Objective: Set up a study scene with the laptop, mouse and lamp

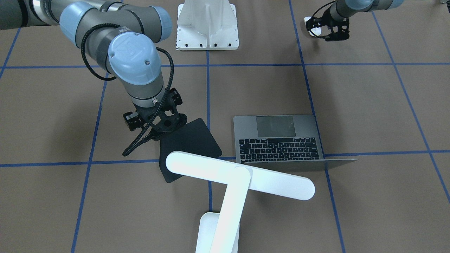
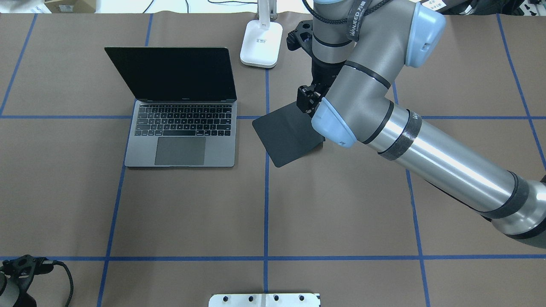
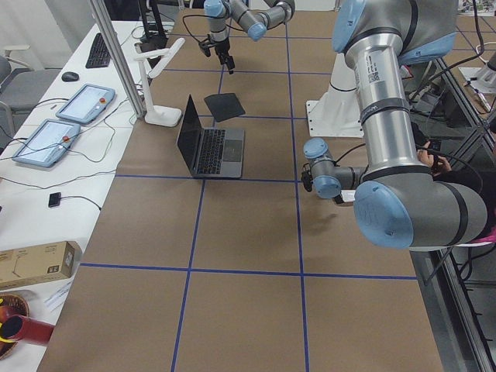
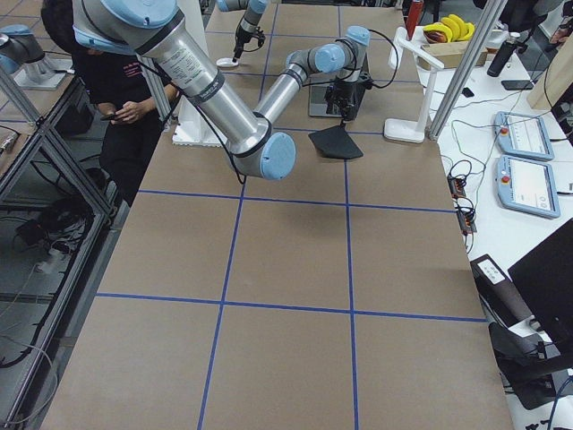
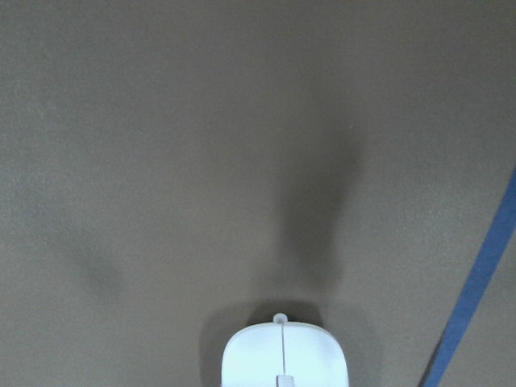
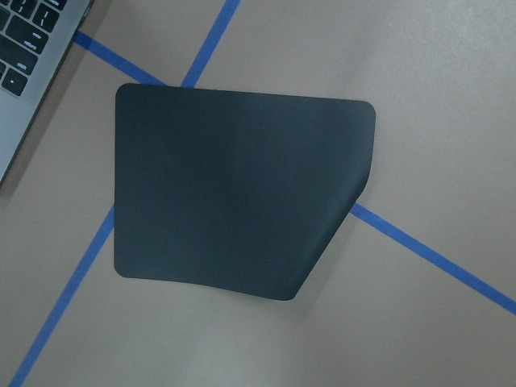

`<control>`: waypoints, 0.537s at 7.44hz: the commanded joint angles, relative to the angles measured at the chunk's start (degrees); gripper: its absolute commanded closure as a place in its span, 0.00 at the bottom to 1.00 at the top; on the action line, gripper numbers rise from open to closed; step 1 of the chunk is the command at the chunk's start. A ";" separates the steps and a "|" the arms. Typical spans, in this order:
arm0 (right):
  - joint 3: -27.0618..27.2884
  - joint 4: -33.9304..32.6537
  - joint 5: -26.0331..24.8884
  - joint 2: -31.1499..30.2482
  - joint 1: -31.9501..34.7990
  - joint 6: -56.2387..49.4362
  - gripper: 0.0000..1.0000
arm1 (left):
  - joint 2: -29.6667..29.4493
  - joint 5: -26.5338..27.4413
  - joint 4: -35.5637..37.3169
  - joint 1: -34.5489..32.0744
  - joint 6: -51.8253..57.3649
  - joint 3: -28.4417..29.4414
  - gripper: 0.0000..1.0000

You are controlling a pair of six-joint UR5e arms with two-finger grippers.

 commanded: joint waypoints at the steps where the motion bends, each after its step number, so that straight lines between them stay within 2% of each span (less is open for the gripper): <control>1: 0.04 0.04 -0.35 0.11 -0.26 -0.02 0.00 | -0.13 -1.56 -0.19 1.22 -1.70 0.17 0.06; 4: 0.04 0.04 -1.40 0.02 -0.52 -0.02 0.00 | -1.27 -1.56 -0.28 3.43 -2.41 0.96 0.06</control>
